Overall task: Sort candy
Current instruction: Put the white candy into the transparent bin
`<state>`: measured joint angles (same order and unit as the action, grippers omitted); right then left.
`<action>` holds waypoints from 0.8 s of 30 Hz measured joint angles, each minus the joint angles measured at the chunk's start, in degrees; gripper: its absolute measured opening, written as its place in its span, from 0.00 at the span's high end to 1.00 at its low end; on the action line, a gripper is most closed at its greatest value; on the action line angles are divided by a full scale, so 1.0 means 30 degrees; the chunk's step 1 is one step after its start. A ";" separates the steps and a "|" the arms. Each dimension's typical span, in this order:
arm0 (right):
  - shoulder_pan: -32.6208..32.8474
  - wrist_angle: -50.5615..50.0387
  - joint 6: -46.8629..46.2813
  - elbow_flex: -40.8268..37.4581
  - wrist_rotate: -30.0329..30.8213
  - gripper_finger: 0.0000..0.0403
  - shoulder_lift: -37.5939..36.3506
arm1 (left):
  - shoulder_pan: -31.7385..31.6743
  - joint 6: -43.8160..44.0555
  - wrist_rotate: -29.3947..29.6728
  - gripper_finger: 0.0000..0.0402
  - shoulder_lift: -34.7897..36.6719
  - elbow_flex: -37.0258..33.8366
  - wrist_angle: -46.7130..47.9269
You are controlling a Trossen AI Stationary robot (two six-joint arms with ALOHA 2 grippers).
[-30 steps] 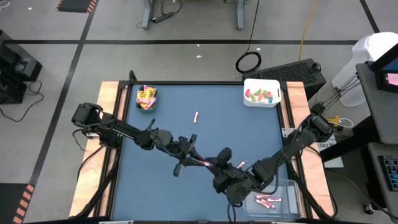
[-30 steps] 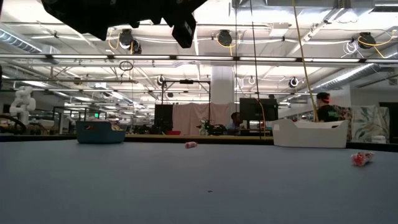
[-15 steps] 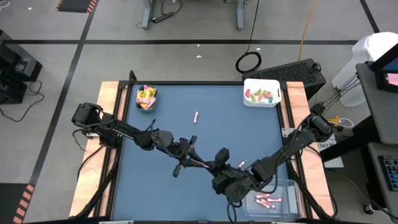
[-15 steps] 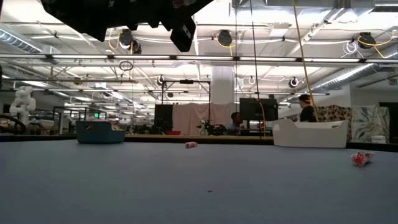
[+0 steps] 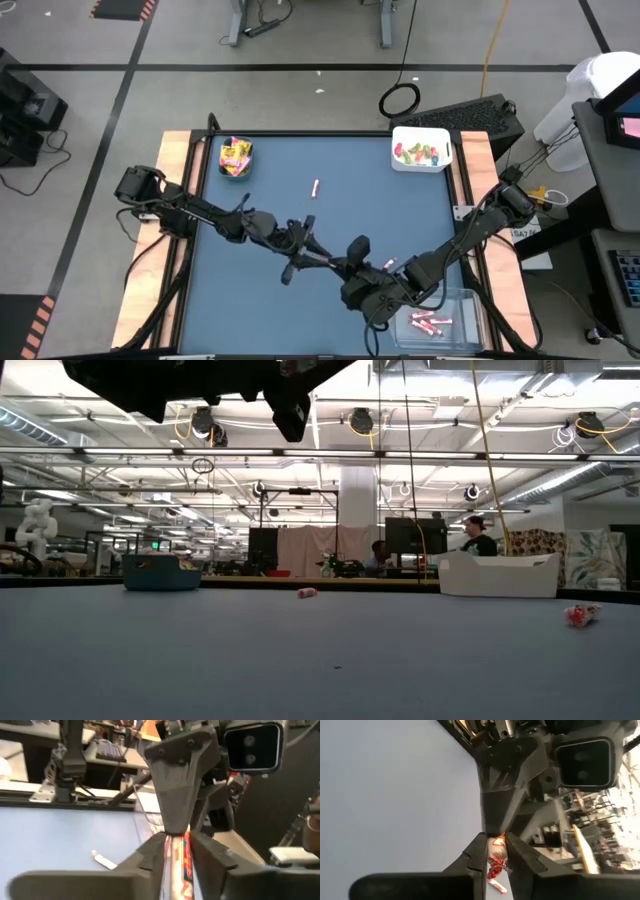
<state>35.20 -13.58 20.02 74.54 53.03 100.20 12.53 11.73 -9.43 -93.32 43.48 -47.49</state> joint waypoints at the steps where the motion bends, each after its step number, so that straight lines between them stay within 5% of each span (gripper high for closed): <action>1: 0.0024 -0.0021 -0.0214 0.0000 -0.0088 0.89 0.0000 | 0.0083 0.0018 0.0215 0.72 0.0000 0.0000 -0.0135; 12: 0.0644 -0.0388 -0.1618 0.0007 -0.0345 0.90 0.0027 | 0.0329 0.0311 -0.0795 0.20 0.0022 0.0029 -0.0508; 18: 0.2155 -0.1349 -0.3506 0.0007 -0.0147 0.90 -0.0286 | 0.0206 -0.0142 -0.0356 0.13 0.0264 0.0029 0.0630; 24: 0.4202 -0.4101 -0.8811 0.0007 0.0216 0.90 -0.1815 | 0.0082 -0.0154 0.0151 0.12 0.0452 0.0022 0.1674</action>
<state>47.80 -25.88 -6.41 74.56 53.67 94.76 12.78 11.27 -8.98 -91.96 43.55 -42.47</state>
